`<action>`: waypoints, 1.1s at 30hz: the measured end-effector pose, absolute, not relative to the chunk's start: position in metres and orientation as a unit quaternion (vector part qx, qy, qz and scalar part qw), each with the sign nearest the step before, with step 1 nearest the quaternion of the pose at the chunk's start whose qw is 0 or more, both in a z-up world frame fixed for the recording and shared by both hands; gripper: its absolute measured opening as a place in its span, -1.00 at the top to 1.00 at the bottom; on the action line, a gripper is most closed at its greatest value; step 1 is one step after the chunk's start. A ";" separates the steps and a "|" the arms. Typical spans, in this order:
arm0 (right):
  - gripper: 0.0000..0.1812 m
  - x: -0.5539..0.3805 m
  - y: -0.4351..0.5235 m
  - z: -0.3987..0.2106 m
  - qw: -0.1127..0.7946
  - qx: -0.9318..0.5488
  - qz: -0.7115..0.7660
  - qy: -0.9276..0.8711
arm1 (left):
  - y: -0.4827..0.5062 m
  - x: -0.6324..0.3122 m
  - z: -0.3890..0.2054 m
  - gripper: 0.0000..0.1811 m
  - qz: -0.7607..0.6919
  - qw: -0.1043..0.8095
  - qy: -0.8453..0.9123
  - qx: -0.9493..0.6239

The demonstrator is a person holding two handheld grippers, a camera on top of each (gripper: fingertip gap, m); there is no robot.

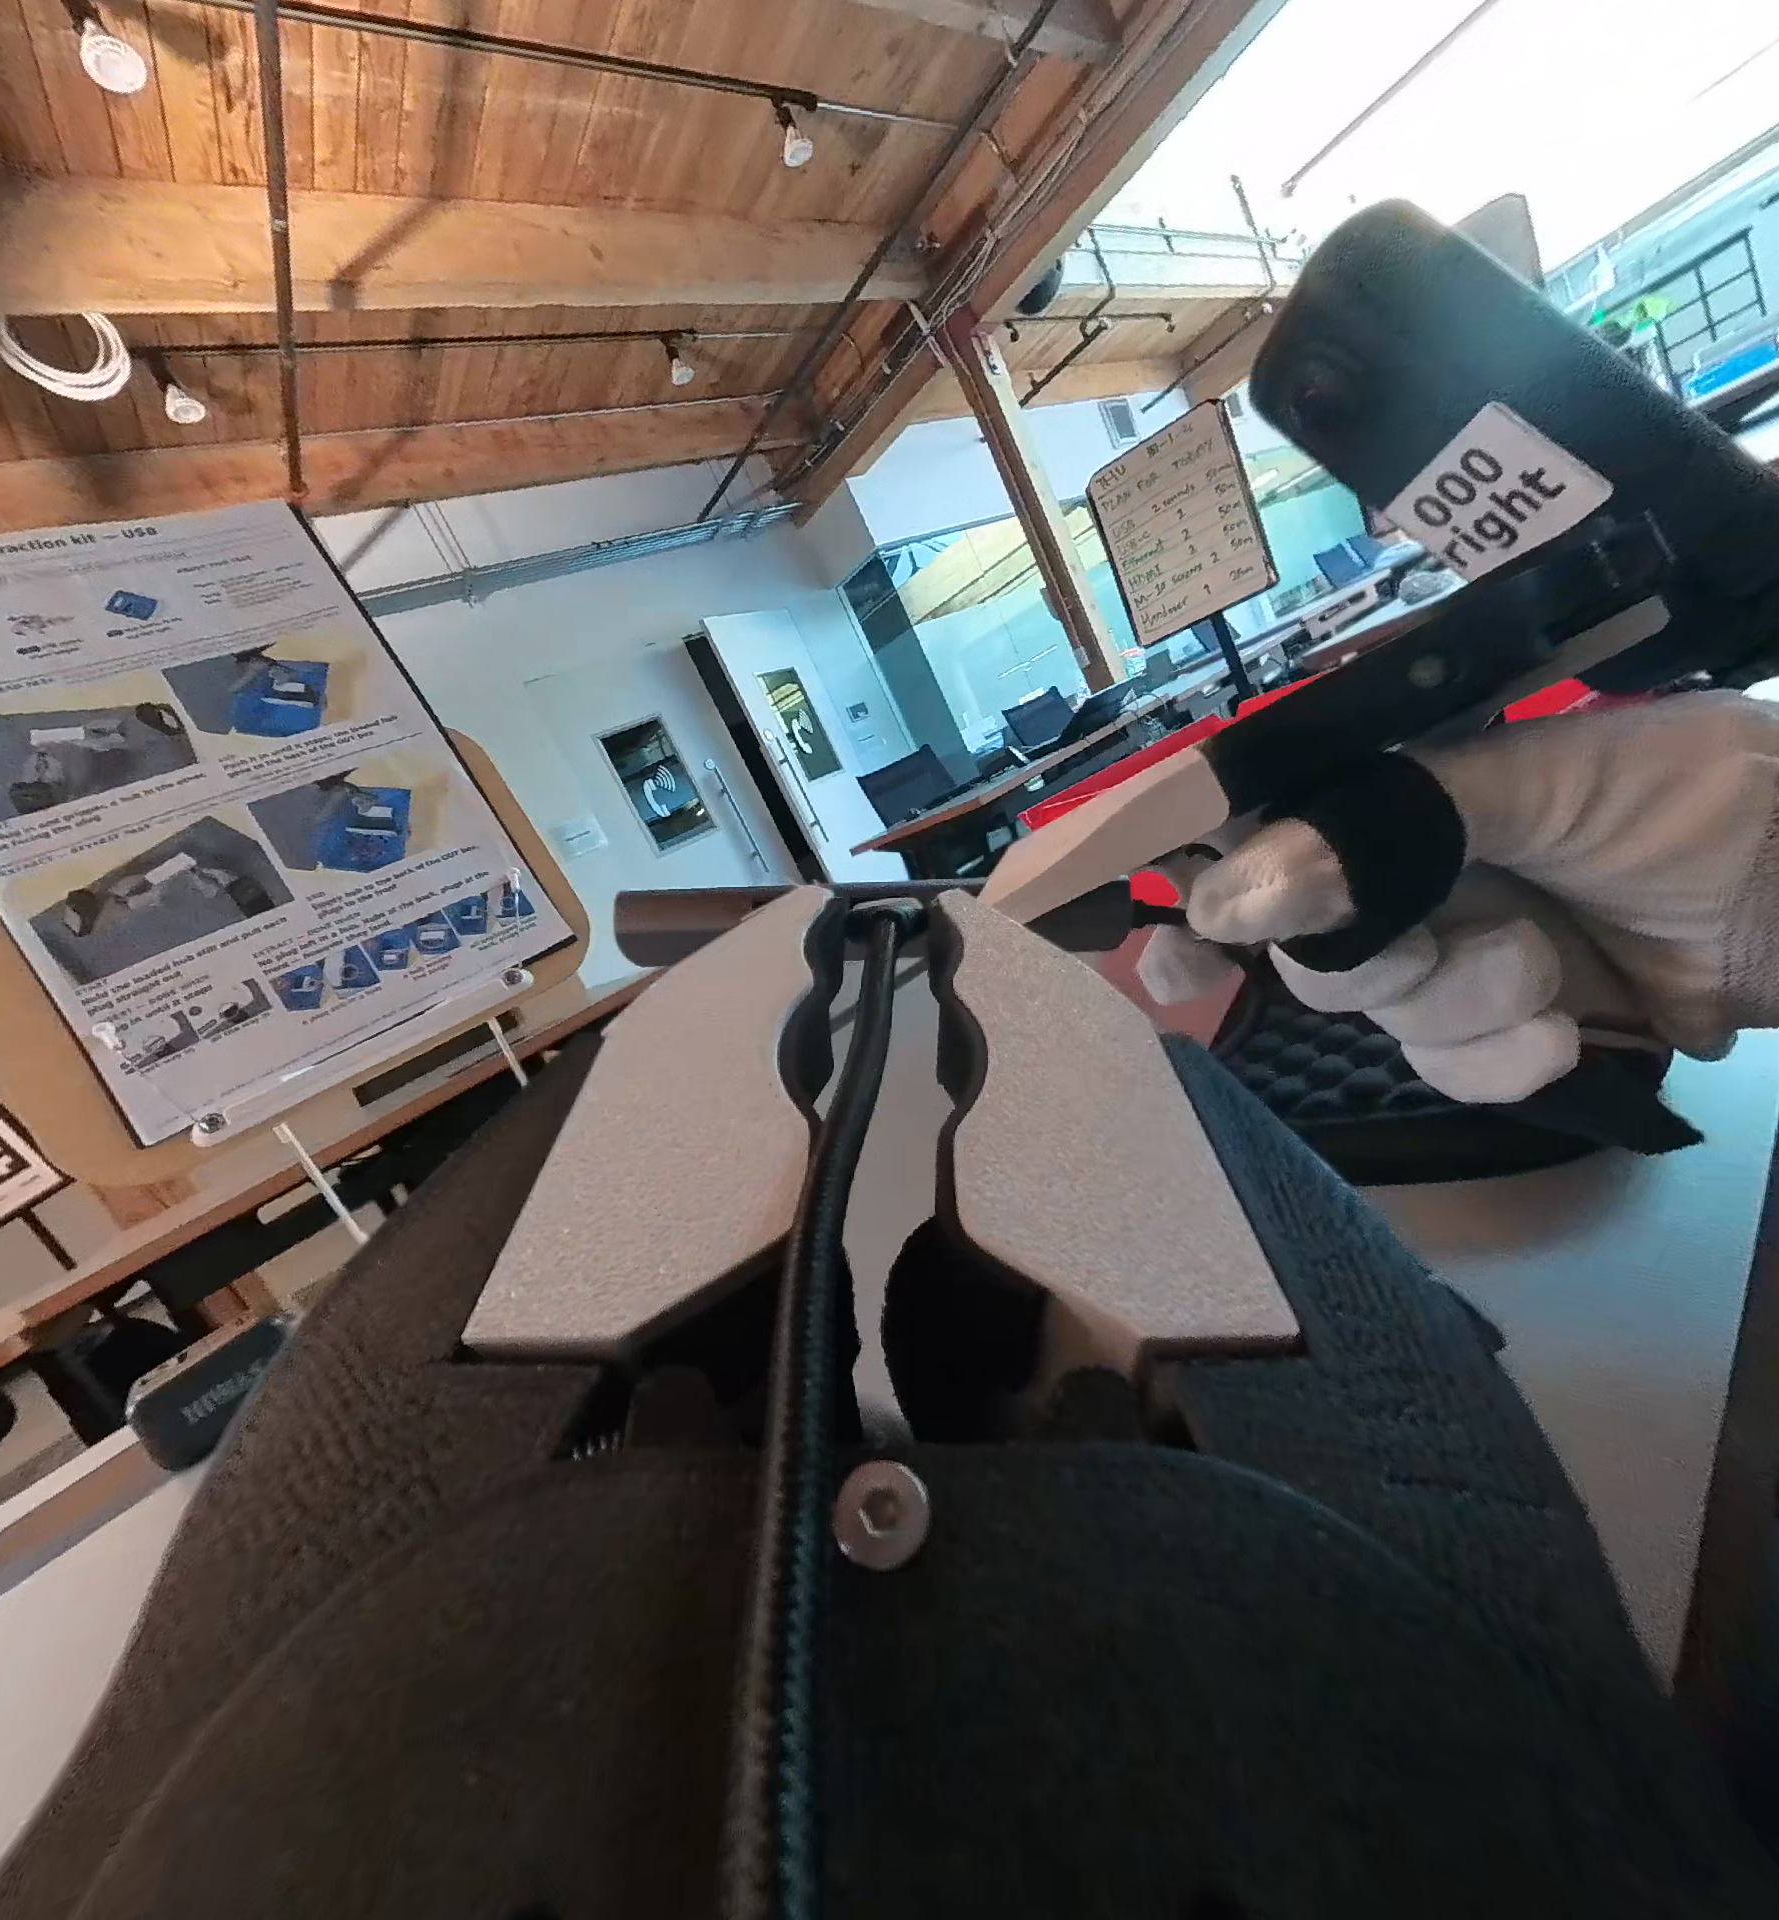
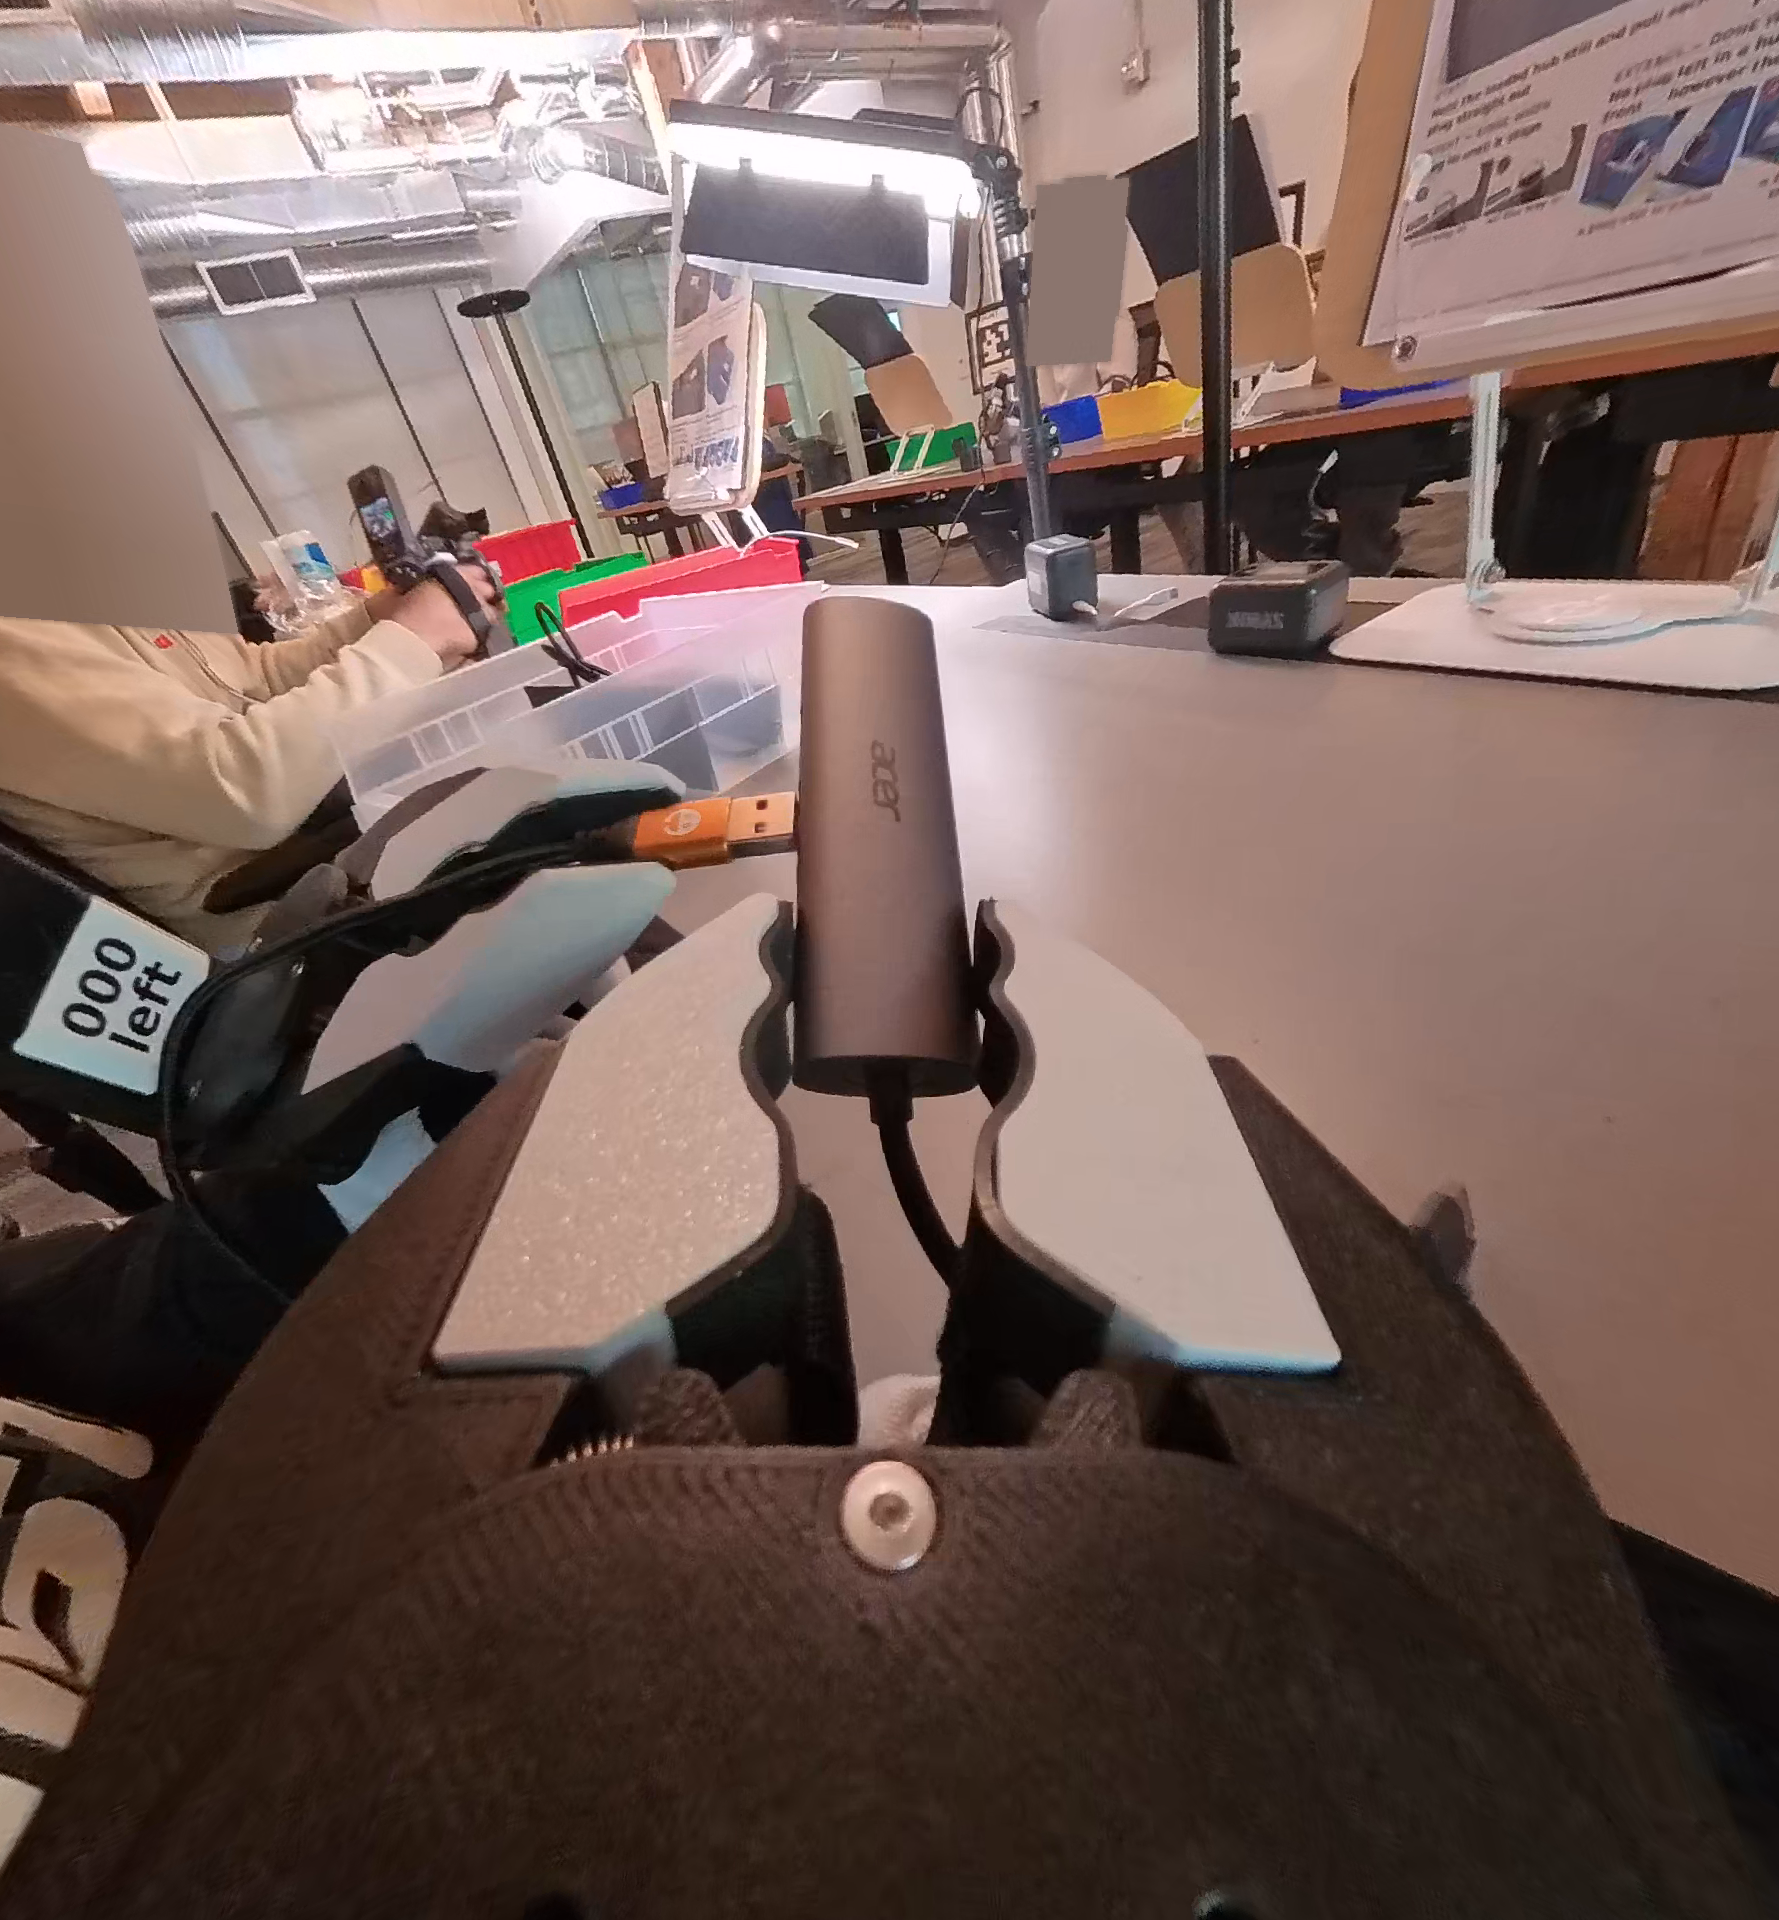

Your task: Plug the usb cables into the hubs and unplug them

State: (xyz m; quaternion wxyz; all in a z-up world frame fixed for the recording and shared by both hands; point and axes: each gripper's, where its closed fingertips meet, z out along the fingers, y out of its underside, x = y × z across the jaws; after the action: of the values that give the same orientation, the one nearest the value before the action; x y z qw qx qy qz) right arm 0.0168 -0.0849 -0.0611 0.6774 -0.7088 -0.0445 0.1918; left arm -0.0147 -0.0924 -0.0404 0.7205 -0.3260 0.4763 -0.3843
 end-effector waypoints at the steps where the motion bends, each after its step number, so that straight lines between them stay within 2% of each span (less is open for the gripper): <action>1: 0.64 0.017 -0.085 -0.060 0.680 -0.708 0.185 -0.047 | -0.093 -0.015 -0.040 0.84 -0.380 0.723 0.478 -0.324; 10: 0.64 0.016 -0.087 -0.056 0.693 -0.707 0.115 -0.081 | -0.094 -0.017 -0.038 0.84 -0.340 0.745 0.487 -0.302; 19: 0.64 0.014 -0.087 -0.057 0.697 -0.702 0.117 -0.091 | -0.092 -0.019 -0.037 0.84 -0.332 0.750 0.489 -0.298; 33: 0.64 0.007 -0.095 -0.048 0.722 -0.670 0.027 -0.172 | -0.096 -0.020 -0.036 0.83 -0.412 0.707 0.480 -0.316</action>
State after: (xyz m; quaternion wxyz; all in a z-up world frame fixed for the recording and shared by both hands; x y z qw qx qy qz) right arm 0.0071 -0.0949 -0.0485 0.7218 -0.6698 -0.1723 0.0267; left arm -0.0200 -0.0964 -0.0359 0.7068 -0.3158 0.4805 -0.4121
